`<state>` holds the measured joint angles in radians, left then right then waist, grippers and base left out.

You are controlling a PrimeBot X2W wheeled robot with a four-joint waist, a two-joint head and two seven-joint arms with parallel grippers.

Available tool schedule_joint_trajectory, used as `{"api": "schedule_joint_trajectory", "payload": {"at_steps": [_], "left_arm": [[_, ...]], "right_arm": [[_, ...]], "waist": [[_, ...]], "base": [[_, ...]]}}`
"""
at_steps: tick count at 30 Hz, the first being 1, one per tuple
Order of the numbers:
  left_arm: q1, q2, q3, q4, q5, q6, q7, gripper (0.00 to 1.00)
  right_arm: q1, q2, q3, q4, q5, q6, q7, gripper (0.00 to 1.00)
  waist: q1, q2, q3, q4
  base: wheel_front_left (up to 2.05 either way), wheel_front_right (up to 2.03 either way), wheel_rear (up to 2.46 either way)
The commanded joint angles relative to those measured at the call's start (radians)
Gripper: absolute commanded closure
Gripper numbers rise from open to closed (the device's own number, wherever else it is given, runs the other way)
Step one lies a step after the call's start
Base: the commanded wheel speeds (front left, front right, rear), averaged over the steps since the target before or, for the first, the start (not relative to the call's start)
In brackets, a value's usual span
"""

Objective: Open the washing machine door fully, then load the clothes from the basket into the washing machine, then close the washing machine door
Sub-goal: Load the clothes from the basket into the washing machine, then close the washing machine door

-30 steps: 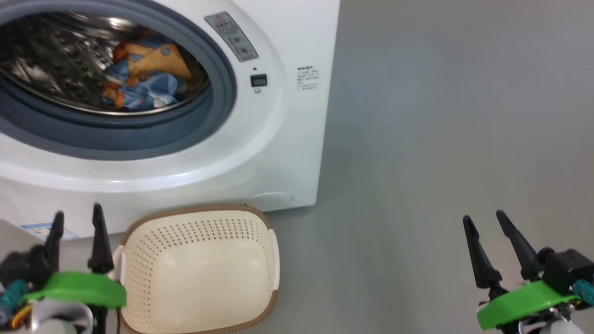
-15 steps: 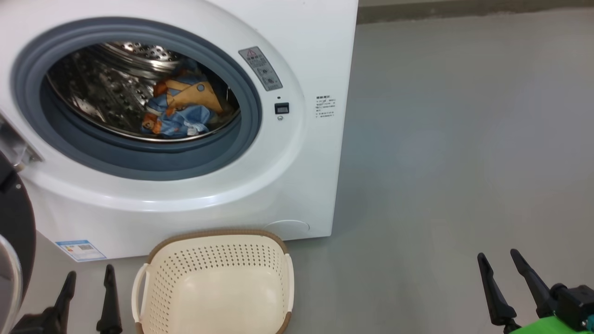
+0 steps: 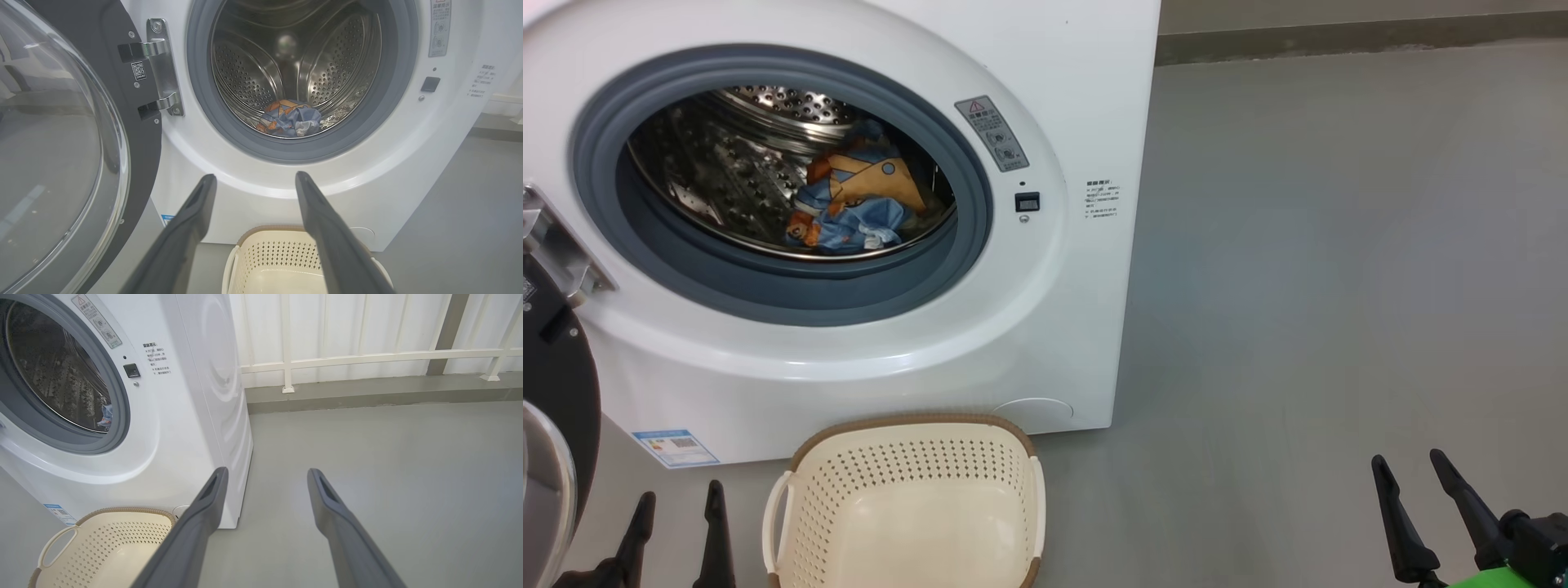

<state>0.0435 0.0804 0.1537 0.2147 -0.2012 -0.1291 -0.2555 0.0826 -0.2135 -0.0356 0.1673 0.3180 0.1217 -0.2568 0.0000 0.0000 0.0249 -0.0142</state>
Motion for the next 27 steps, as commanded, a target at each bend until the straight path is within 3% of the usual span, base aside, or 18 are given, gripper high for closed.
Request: {"api": "schedule_joint_trajectory", "payload": {"at_steps": [1, 18, 27], "left_arm": [[-0.018, 0.014, 0.036, -0.030, 0.005, -0.002, -0.006, 0.00], [-0.023, 0.014, 0.025, -0.039, 0.005, -0.002, -0.006, 0.00], [-0.021, 0.016, 0.021, -0.043, 0.004, -0.002, -0.006, 0.00]], "right_arm": [[-0.009, -0.017, 0.019, -0.026, 0.010, 0.009, -0.005, 0.00], [-0.008, -0.012, 0.021, -0.029, 0.009, 0.009, -0.005, 0.00], [-0.008, -0.012, 0.020, -0.031, 0.008, 0.009, -0.005, 0.00]], "waist": [[0.0000, 0.0000, 0.000, 0.000], [0.0000, 0.0000, 0.005, -0.006], [0.0000, 0.0000, 0.011, -0.005]], "base": [[0.00, 0.00, 0.00], [-0.03, 0.03, 0.00], [-0.98, 0.98, 0.00]]}}
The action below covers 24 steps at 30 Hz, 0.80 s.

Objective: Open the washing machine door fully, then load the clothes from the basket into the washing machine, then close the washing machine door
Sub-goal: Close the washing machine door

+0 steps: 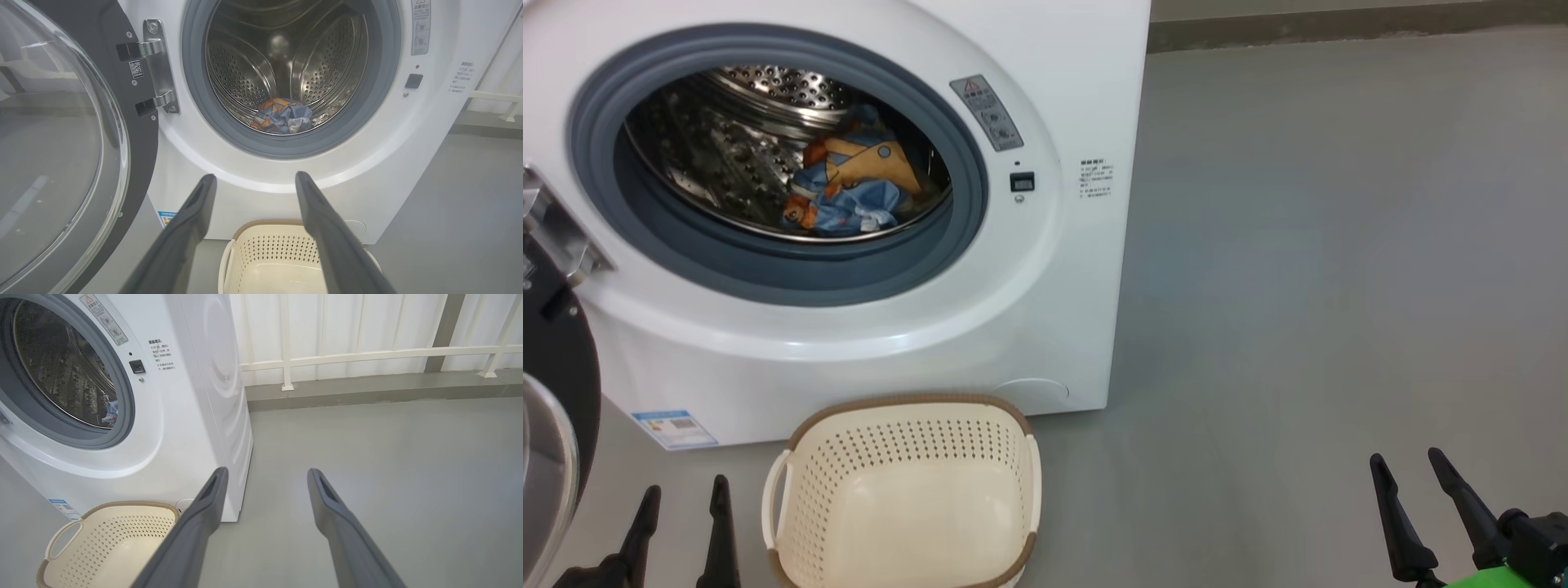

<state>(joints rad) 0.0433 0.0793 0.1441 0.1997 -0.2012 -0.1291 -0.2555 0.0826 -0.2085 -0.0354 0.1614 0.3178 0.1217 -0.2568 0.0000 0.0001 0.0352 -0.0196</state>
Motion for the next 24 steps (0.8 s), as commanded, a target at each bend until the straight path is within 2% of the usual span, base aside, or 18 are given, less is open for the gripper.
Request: {"api": "schedule_joint_trajectory", "payload": {"at_steps": [1, 10, 24], "left_arm": [[-0.020, 0.017, 0.030, -0.029, 0.004, -0.002, -0.006, 0.00], [-0.010, 0.021, 0.023, -0.048, -0.016, -0.002, -0.006, 0.00], [-0.021, 0.016, 0.006, -0.065, -0.022, -0.002, -0.006, 0.00]], "right_arm": [[-0.009, -0.017, 0.020, -0.025, 0.008, 0.009, -0.005, 0.00], [-0.010, -0.015, 0.015, -0.028, 0.008, 0.009, -0.005, 0.00], [-0.026, -0.012, 0.018, -0.033, 0.003, 0.009, -0.005, 0.00]], "waist": [[0.0000, -0.0001, 0.001, 0.000], [0.0000, -0.0001, 0.011, 0.004], [0.0000, -0.0001, 0.025, 0.037]], "base": [[-1.62, 1.62, 0.00], [-1.05, 1.05, 0.00], [-0.05, 0.05, 0.00]]}}
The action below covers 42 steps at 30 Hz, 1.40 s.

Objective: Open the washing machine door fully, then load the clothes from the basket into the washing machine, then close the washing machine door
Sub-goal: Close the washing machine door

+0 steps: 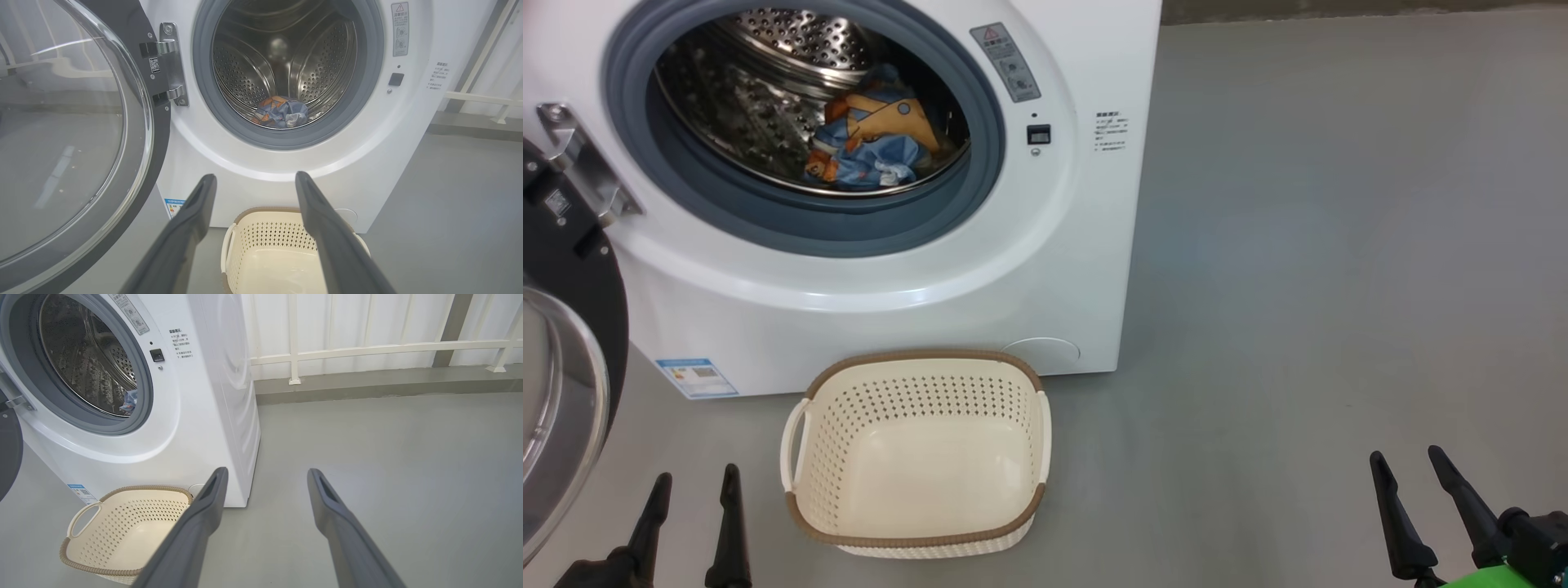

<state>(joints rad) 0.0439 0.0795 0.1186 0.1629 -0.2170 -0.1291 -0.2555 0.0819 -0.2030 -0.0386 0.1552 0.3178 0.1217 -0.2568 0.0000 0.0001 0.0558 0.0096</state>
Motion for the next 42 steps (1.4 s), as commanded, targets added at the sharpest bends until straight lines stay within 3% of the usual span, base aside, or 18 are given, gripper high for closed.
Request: {"api": "schedule_joint_trajectory", "payload": {"at_steps": [1, 16, 32, 42], "left_arm": [[-0.022, 0.015, 0.032, -0.030, -0.007, -0.002, -0.006, 0.00], [-0.029, -0.010, 0.064, -0.042, -0.018, -0.002, -0.006, 0.00], [0.000, -0.029, 0.112, -0.044, -0.056, -0.001, -0.006, 0.00], [0.020, -0.029, 0.091, -0.046, -0.104, 0.027, -0.006, 0.00]], "right_arm": [[-0.028, -0.017, 0.022, -0.027, 0.003, 0.009, -0.005, 0.00], [-0.081, -0.025, 0.073, -0.031, -0.003, 0.009, -0.005, 0.00], [-0.149, -0.043, 0.167, -0.005, 0.000, 0.009, -0.005, 0.00], [-0.188, -0.061, 0.227, 0.007, 0.005, 0.009, -0.005, 0.00]], "waist": [[0.0000, -0.0001, 0.006, 0.012], [0.0000, -0.0001, 0.043, 0.120], [0.0000, -0.0001, 0.045, 0.322], [0.0000, -0.0001, 0.047, 0.445]], "base": [[0.00, 0.00, 0.00], [0.00, 0.00, 0.00], [0.00, 0.00, 0.00], [0.00, 0.00, 0.00]]}}
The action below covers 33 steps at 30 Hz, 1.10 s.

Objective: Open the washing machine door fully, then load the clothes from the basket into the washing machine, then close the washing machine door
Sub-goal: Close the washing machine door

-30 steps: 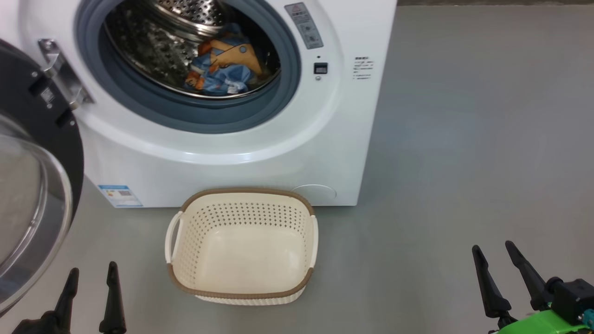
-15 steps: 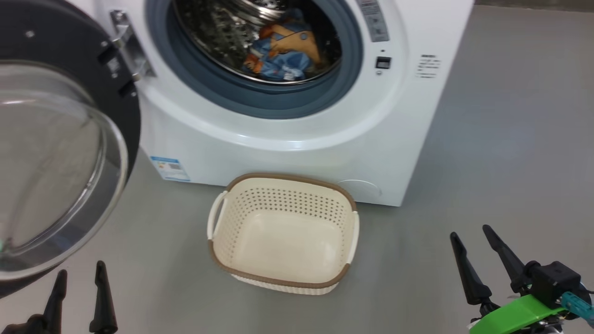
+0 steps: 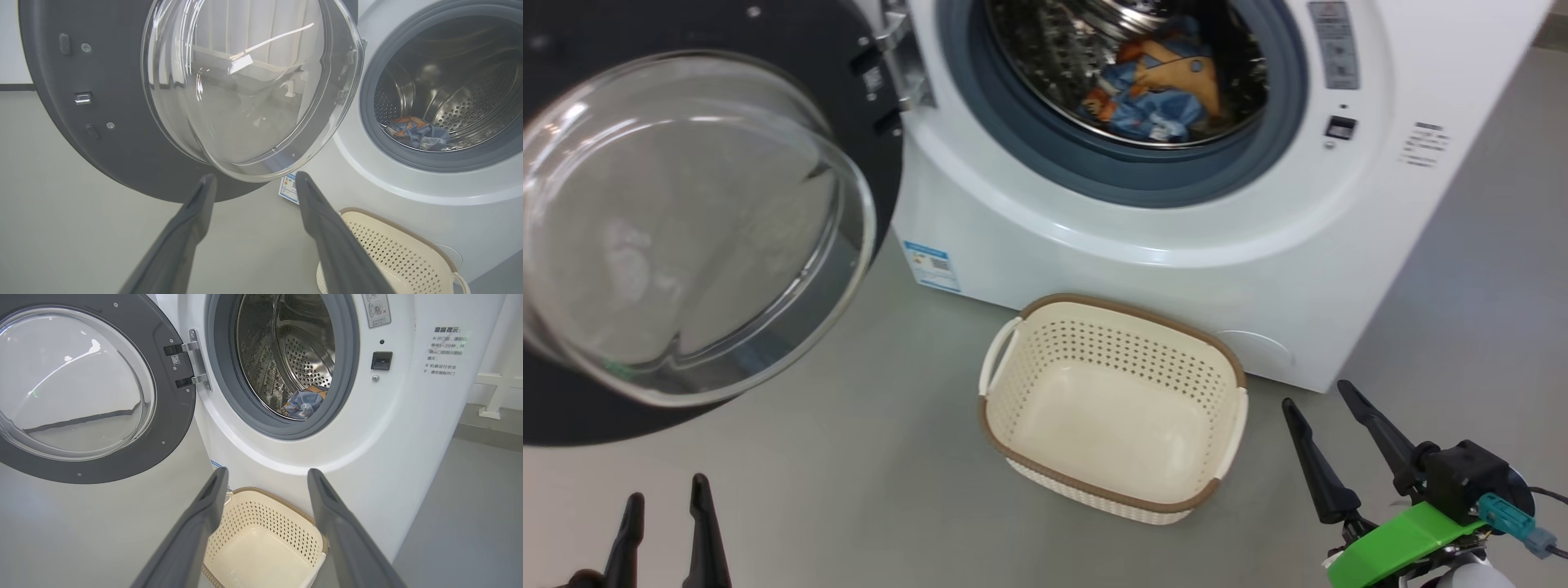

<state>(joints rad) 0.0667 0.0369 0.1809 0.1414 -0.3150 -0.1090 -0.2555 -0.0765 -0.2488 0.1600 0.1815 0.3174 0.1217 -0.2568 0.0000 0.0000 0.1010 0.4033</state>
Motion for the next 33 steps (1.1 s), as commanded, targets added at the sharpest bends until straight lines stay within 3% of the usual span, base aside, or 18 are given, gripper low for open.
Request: {"api": "schedule_joint_trajectory", "payload": {"at_steps": [1, 10, 26, 28, 30, 33], "left_arm": [[0.000, 0.013, 0.025, -0.025, -0.010, 0.010, -0.006, 0.00], [0.012, 0.013, 0.005, -0.036, -0.035, 0.036, -0.006, 0.00], [0.006, 0.013, 0.023, -0.069, -0.043, 0.050, -0.006, 0.00], [-0.005, 0.013, 0.036, -0.080, -0.051, 0.044, -0.006, 0.60], [-0.021, 0.013, 0.061, -0.101, -0.058, 0.034, -0.006, 1.00], [-0.059, 0.013, 0.112, -0.139, -0.076, 0.010, -0.006, 1.00]], "right_arm": [[-0.033, -0.017, 0.033, -0.018, 0.005, 0.009, -0.005, 0.00], [-0.054, -0.032, 0.059, -0.010, 0.008, 0.009, -0.005, 0.00], [-0.060, -0.028, 0.069, -0.007, 0.013, 0.009, -0.005, 0.00], [-0.057, -0.026, 0.065, -0.010, 0.012, 0.009, -0.005, 0.00], [-0.054, -0.025, 0.062, -0.012, 0.010, 0.009, -0.005, 0.00], [-0.053, -0.028, 0.058, -0.016, 0.009, 0.009, -0.005, 0.00]], "waist": [[0.0000, 0.0000, 0.003, 0.061], [0.0000, 0.0000, 0.014, 0.135], [0.0000, 0.0000, 0.024, 0.137], [0.0000, 0.0000, 0.028, 0.136], [0.0000, 0.0000, 0.032, 0.135], [0.0000, 0.0000, 0.046, 0.133]], "base": [[0.00, 0.00, 0.00], [0.00, 0.00, 0.00], [0.00, 0.00, 0.00], [0.00, 0.00, 0.00], [0.00, 0.00, 0.00], [0.00, 0.00, 0.00]]}}
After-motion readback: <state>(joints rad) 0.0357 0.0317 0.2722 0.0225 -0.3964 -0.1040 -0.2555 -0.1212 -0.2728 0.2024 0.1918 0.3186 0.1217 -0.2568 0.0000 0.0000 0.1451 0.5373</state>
